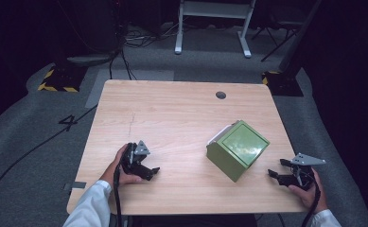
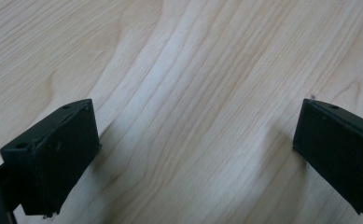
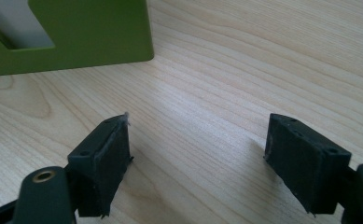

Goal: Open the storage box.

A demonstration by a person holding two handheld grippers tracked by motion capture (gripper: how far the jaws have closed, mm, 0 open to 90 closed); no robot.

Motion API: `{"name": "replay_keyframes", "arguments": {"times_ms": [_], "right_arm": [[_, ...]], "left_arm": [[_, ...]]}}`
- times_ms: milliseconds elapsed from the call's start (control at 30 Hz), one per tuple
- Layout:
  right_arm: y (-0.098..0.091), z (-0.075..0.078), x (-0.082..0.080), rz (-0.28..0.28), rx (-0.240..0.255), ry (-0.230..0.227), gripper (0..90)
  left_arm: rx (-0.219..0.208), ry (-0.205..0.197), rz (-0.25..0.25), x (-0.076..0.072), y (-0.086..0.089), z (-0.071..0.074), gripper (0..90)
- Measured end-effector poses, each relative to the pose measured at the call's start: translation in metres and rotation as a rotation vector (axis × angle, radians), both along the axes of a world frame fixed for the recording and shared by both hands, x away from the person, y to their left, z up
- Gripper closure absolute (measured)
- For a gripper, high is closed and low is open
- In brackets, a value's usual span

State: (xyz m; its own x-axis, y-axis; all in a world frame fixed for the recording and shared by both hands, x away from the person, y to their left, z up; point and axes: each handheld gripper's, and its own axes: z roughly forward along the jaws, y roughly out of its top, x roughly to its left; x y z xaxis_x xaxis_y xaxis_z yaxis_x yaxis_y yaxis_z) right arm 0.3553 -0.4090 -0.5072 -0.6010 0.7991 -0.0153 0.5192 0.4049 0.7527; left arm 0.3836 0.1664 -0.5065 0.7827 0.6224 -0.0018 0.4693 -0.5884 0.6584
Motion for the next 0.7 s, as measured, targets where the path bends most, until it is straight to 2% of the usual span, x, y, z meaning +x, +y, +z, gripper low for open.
{"name": "replay_keyframes", "arguments": {"times_ms": [33, 100, 133, 200, 233, 267, 300, 367, 400, 500, 533, 633, 700], "right_arm": [[0.0, 0.0, 0.0, 0.001, -0.001, -0.001, 22.1], [0.0, 0.0, -0.001, 0.0, -0.003, -0.002, 22.0], [0.0, 0.0, 0.0, 0.0, -0.002, -0.001, 22.0], [0.0, 0.0, 0.0, 0.0, 0.0, 0.001, 21.9], [0.0, 0.0, 0.0, -0.001, -0.001, 0.001, 21.8], [0.0, 0.0, 0.0, -0.001, 0.0, 0.002, 21.8], [0.0, 0.0, 0.0, -0.001, 0.0, 0.002, 21.8], [0.0, 0.0, 0.0, -0.001, 0.0, 0.001, 21.8], [0.0, 0.0, 0.0, -0.001, -0.001, 0.001, 21.8], [0.0, 0.0, 0.0, -0.002, -0.001, 0.001, 21.7], [0.0, 0.0, 0.0, -0.001, -0.002, 0.001, 21.7], [0.0, 0.0, 0.0, -0.001, 0.0, 0.001, 21.7], [0.0, 0.0, 0.0, -0.001, 0.0, 0.001, 21.7]], "left_arm": [[0.008, -0.006, -0.001, 0.002, -0.003, 0.001, 0.5], [0.015, 0.01, 0.0, 0.006, -0.009, 0.003, 2.5], [0.018, 0.014, -0.004, 0.007, -0.012, 0.005, 6.4], [0.014, 0.015, -0.009, 0.009, -0.015, 0.007, 22.4], [0.021, -0.007, -0.003, 0.01, -0.019, 0.009, 24.1], [0.057, -0.004, 0.001, 0.013, -0.027, 0.01, 18.6], [0.056, 0.001, -0.005, 0.015, -0.031, 0.011, 15.6], [0.053, 0.0, -0.012, 0.017, -0.034, 0.012, 18.7], [0.038, -0.01, -0.023, 0.02, -0.041, 0.015, 21.8], [0.019, -0.012, -0.032, 0.023, -0.048, 0.018, 20.0], [-0.015, -0.014, -0.048, 0.026, -0.055, 0.022, 20.0], [-0.02, -0.023, -0.057, 0.029, -0.061, 0.025, 20.0], [-0.034, -0.028, -0.065, 0.033, -0.071, 0.028, 19.7]]}}
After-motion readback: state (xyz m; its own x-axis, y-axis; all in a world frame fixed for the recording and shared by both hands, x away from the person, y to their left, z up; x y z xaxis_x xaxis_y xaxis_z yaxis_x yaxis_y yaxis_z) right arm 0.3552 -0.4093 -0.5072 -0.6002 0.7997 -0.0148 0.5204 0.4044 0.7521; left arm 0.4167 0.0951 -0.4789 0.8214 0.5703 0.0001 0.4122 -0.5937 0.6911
